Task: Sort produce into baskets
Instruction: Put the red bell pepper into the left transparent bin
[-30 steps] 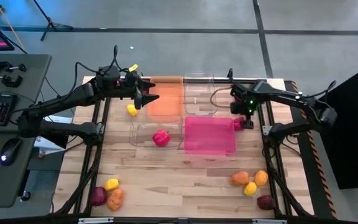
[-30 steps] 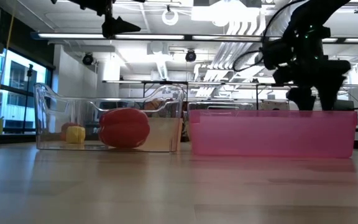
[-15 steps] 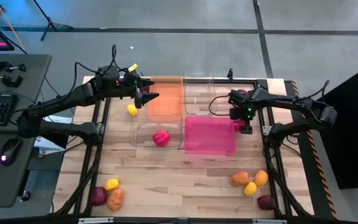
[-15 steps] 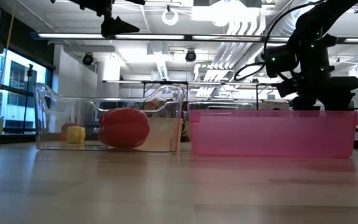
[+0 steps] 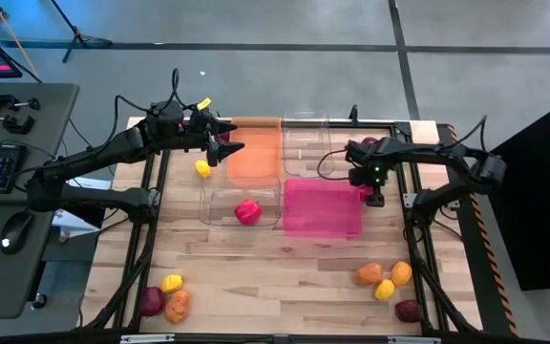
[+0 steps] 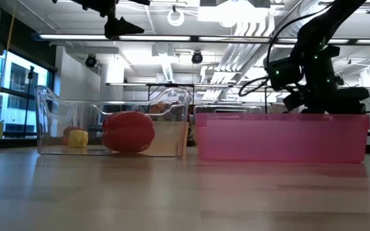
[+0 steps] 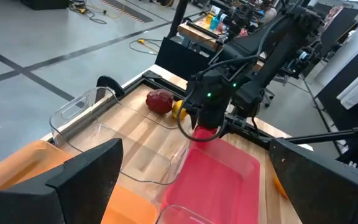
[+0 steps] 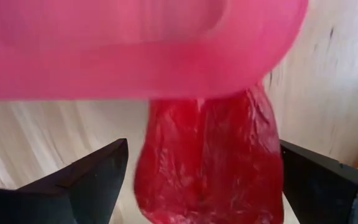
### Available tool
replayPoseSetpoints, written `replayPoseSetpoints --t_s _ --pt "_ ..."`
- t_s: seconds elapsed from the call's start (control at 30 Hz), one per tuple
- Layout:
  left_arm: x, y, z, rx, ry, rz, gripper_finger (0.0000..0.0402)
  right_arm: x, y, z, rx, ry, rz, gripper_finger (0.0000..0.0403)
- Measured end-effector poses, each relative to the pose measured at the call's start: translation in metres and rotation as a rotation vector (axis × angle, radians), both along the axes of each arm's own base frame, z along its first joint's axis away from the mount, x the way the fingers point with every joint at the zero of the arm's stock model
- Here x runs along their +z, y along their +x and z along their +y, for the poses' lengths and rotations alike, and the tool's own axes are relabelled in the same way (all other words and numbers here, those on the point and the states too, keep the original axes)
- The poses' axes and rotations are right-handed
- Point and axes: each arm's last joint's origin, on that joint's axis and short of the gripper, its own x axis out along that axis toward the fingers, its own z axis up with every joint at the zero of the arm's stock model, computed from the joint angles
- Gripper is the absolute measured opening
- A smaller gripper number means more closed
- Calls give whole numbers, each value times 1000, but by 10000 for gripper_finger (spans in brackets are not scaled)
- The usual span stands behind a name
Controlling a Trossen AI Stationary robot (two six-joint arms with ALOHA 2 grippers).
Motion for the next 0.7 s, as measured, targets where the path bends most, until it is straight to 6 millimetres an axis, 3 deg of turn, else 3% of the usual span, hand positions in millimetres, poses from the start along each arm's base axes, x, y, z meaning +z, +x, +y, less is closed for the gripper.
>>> replayPoseSetpoints --t_s 0.1,0.3,0.5,0.7 --pt "0 0 0 0 0 0 390 -2 -1 -1 4 -16 32 347" --pt "0 0 0 13 10 3 390 13 2 -3 -36 -65 -35 221" --pt "0 0 0 17 12 5 390 57 -11 -11 -2 -247 -14 221" --pt "0 0 1 18 11 5 390 109 -15 -21 -157 -441 -165 221"
